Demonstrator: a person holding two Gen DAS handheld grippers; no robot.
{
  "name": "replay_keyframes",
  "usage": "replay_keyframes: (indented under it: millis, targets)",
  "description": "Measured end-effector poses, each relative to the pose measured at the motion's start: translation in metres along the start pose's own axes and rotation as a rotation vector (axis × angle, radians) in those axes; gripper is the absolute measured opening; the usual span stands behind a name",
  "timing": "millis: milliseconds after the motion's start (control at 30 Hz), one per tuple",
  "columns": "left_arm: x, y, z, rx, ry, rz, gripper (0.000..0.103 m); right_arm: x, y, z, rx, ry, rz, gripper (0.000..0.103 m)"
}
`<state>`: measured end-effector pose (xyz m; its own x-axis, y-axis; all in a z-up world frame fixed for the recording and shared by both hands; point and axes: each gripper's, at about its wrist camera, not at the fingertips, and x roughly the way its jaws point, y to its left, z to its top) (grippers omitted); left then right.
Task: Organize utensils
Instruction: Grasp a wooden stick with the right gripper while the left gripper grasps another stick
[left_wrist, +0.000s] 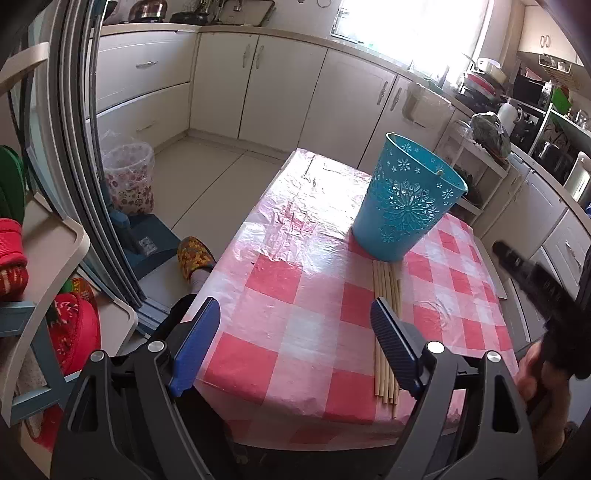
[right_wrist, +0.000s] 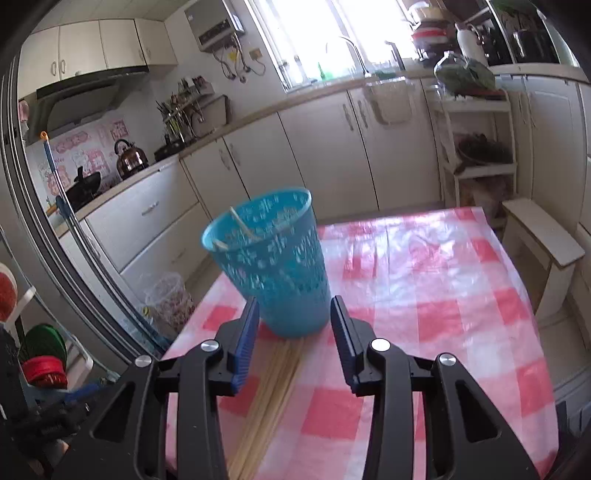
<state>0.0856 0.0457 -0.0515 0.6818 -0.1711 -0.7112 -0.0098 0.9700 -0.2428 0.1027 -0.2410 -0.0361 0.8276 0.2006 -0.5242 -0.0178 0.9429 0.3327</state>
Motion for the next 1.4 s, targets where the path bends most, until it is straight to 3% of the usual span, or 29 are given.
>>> replay_keyframes:
  millis: [300, 433, 600, 800, 1167, 1233, 1400]
  targets:
    - [-0.036, -0.003, -0.005, 0.016, -0.059, -0.007, 0.081, 0.03, -0.003, -0.051, 0.003, 0.22, -0.041, 0.04]
    - [-0.042, 0.002, -0.009, 0.013, -0.063, 0.0, 0.082, 0.045, 0.002, -0.063, 0.002, 0.269, -0.043, 0.032]
    - [-0.039, 0.011, -0.012, -0.004, -0.043, 0.007, 0.082, 0.062, 0.012, -0.064, -0.025, 0.29, -0.061, 0.03]
    - [-0.03, 0.014, -0.014, -0.011, -0.025, 0.008, 0.082, 0.092, 0.016, -0.067, -0.047, 0.35, -0.122, 0.018]
    - [-0.007, 0.009, -0.017, -0.004, 0.025, 0.013, 0.082, 0.1, 0.024, -0.067, -0.13, 0.345, -0.144, 0.018]
    - [-0.004, 0.006, -0.017, 0.004, 0.031, 0.013, 0.082, 0.102, 0.023, -0.066, -0.157, 0.359, -0.144, 0.01]
    - [0.015, -0.012, -0.012, 0.057, 0.068, -0.004, 0.082, 0.095, 0.012, -0.064, -0.262, 0.366, -0.16, 0.01]
